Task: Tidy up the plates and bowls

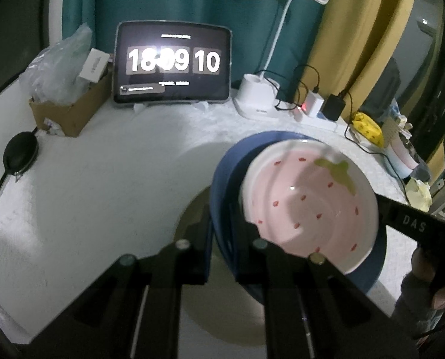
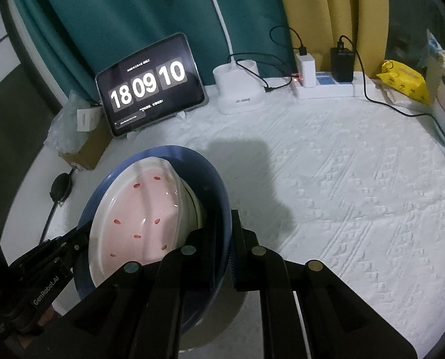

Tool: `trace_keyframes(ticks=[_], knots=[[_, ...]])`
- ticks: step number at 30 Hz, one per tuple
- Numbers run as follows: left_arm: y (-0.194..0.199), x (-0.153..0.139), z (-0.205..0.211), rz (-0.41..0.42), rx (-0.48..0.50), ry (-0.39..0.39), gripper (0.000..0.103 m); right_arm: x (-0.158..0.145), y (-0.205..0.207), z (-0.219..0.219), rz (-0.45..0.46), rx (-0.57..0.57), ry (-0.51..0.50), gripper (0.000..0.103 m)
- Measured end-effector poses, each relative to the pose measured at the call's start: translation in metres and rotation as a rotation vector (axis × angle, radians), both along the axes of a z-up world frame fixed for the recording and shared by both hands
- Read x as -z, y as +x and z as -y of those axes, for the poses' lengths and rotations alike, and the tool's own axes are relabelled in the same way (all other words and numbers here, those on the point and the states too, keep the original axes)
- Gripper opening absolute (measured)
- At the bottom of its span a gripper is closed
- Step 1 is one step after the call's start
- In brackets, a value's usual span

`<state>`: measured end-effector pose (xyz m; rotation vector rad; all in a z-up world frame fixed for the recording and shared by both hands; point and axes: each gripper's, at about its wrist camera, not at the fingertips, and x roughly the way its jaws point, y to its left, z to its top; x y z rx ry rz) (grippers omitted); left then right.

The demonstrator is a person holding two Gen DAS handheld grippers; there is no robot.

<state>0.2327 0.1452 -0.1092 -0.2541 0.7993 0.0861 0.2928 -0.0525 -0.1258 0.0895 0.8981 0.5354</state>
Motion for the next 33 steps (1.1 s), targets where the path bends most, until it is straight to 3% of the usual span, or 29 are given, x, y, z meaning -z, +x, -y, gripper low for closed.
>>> trace_keyframes(ticks=[14,21,33], knots=[[0.001,-0.001,-0.001,0.024,0.005,0.058,0.015,0.005,0.004,0.0,0.017,0.004,-0.026,0.012],[-0.003,-0.002,0.004,0.036,-0.006,0.107,0.016,0.006,0.006,0.008,0.012,0.025,-0.038,0.031],[-0.015,-0.007,0.009,0.048,-0.016,0.119,0.018,-0.001,-0.007,0.018,0.041,0.024,-0.052,0.042]])
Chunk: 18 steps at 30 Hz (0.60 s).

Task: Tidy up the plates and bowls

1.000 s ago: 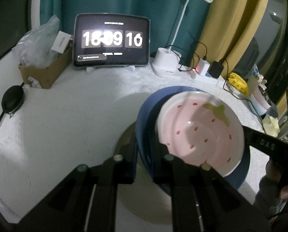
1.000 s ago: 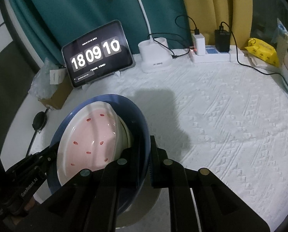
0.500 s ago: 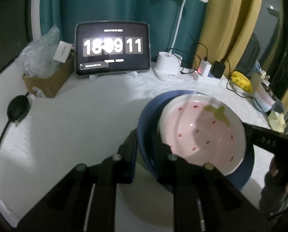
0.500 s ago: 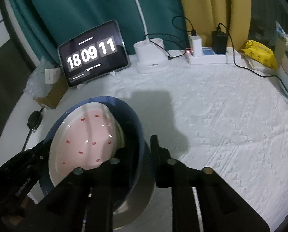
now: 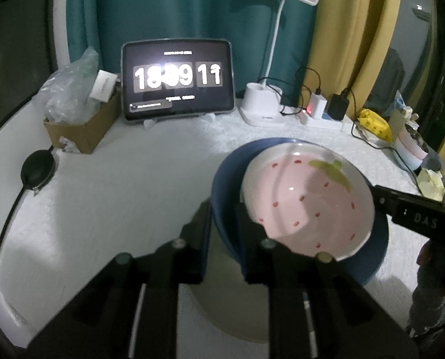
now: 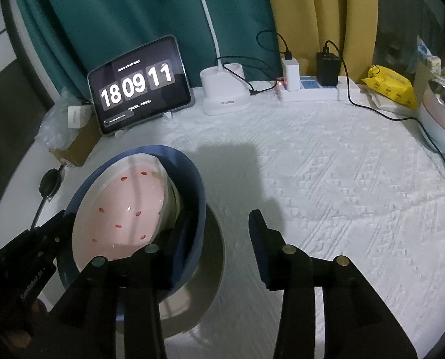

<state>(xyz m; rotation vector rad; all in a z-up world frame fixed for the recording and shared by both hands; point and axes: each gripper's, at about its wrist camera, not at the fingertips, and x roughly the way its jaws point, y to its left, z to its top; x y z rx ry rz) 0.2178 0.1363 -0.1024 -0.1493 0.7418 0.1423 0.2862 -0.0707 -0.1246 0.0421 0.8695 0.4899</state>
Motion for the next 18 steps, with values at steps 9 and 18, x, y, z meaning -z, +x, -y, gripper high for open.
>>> trace_keyframes(ticks=[9,18], knots=[[-0.02,-0.007,0.009,0.023,-0.017,0.023,0.047,-0.009,-0.019,0.012,0.034,-0.004,0.003,0.045],[-0.046,-0.017,0.027,0.061,-0.006,0.043,0.053,-0.018,-0.043,0.032,0.084,0.023,-0.012,0.045]])
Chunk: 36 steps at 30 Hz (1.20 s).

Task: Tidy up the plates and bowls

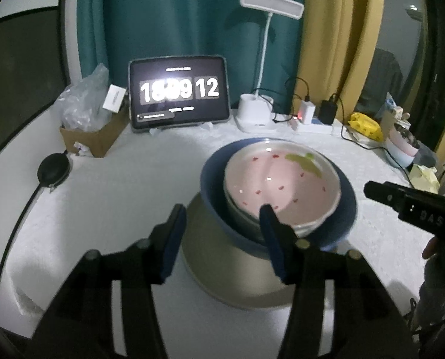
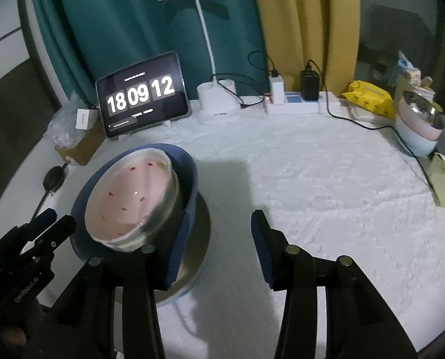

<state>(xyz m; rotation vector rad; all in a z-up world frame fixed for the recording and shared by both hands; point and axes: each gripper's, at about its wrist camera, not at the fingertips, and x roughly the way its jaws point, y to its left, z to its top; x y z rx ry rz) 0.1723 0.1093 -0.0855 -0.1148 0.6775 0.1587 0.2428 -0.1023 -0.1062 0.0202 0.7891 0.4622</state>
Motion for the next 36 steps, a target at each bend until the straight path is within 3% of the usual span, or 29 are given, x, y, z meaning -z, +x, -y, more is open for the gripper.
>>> trace_keyframes(ticks=[2,4,6,20,36], knots=[[-0.005,-0.002,0.005,0.008,0.004,0.002,0.055,0.0,-0.005,0.007,0.007,0.013,-0.005,0.045],[-0.01,-0.004,0.011,0.021,0.013,-0.001,0.078,0.0,-0.009,0.014,0.013,0.022,-0.005,0.045],[-0.016,-0.007,0.017,0.038,0.032,-0.008,0.083,-0.002,-0.015,0.024,0.024,0.035,-0.008,0.046],[-0.058,-0.038,0.058,0.138,0.08,0.019,0.085,-0.025,-0.066,0.077,0.145,0.098,0.006,0.046],[-0.102,-0.086,0.088,0.327,0.132,0.082,0.085,-0.069,-0.12,0.114,0.329,0.164,-0.008,0.046]])
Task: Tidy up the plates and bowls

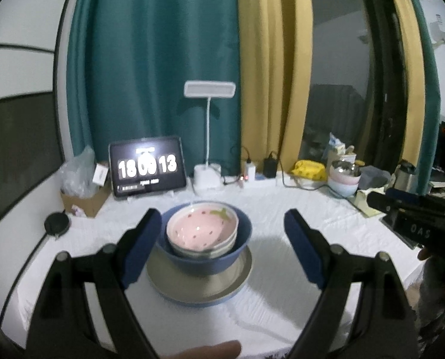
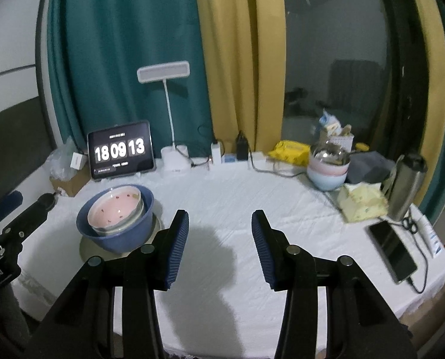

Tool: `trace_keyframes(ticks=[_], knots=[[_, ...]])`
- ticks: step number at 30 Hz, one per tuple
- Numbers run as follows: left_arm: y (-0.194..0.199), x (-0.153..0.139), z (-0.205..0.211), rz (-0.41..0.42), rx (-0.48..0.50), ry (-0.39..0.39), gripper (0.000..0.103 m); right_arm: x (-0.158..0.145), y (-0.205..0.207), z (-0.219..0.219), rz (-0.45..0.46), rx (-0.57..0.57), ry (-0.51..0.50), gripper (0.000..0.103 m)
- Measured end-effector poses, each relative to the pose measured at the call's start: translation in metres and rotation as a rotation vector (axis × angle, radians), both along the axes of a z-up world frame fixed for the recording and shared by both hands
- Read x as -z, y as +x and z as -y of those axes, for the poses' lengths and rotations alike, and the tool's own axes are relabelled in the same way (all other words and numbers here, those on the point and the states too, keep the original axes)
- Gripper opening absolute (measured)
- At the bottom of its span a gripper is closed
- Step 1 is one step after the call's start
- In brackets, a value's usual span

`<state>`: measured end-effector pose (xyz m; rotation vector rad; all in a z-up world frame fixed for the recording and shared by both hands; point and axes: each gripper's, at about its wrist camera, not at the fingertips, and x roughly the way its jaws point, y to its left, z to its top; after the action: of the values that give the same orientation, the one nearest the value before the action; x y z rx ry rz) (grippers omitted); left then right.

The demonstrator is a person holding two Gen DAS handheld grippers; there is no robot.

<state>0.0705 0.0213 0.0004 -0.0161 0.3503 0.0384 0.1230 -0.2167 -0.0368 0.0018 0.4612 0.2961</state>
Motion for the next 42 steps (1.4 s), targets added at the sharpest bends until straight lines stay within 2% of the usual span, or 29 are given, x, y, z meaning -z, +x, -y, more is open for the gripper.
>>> trace_keyframes(ticks=[7,15,24,42], knots=[[-0.013,-0.016,0.013,0.063,0.011,0.045,0.086,-0.018,-0.019,0.006,0.069,-0.003,0.003,0.047],[-0.026,-0.032,0.016,0.116,0.036,0.025,0.086,-0.031,-0.033,0.011,0.123,-0.004,0.011,0.047],[-0.044,-0.05,0.017,0.205,0.012,0.012,0.086,-0.046,-0.051,0.019,0.198,0.015,0.03,0.048],[-0.041,-0.045,0.007,0.191,-0.019,-0.018,0.086,-0.048,-0.052,0.017,0.198,0.023,0.034,0.048]])
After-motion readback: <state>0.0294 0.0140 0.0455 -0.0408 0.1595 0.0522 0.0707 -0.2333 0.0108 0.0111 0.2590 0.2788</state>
